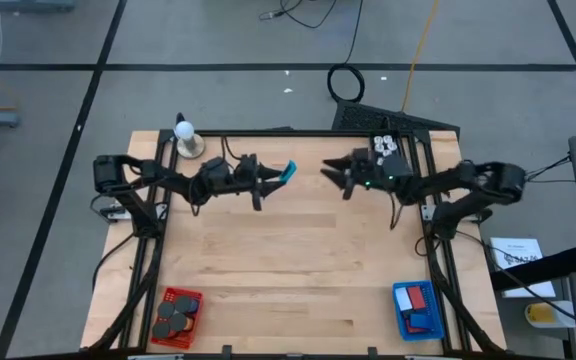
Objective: Pick & Place Office items
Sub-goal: Put the light blue digital clock into the blue bin
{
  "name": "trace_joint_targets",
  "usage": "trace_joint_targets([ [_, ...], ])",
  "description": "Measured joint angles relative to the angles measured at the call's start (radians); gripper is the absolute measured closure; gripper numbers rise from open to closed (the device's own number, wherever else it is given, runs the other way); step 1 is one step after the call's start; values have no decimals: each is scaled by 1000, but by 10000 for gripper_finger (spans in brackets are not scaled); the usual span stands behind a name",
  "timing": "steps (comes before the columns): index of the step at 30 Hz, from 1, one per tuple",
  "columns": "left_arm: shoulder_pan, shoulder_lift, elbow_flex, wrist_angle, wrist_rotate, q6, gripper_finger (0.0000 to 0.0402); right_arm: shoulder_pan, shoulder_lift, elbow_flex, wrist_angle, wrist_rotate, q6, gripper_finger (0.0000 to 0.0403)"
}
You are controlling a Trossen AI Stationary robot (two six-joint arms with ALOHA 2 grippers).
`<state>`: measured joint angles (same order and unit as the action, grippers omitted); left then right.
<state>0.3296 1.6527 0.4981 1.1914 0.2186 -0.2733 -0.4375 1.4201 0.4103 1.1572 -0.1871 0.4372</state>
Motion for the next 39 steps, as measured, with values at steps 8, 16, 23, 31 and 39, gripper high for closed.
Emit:
trace_joint_targets([
  [8,-41,1,35,46,79,30,238,118,246,196,194,-1,50,110],
  [16,-73,1,35,72,98,33,239,128,358,220,405,-77,125,83],
  [23,-76,1,36,118,94,10,239,176,398,297,408,-85,92,83],
  [31,-75,1,36,114,92,1,239,178,394,307,409,-78,71,83],
  [39,-74,1,36,112,86,2,238,178,394,365,343,-78,74,86],
])
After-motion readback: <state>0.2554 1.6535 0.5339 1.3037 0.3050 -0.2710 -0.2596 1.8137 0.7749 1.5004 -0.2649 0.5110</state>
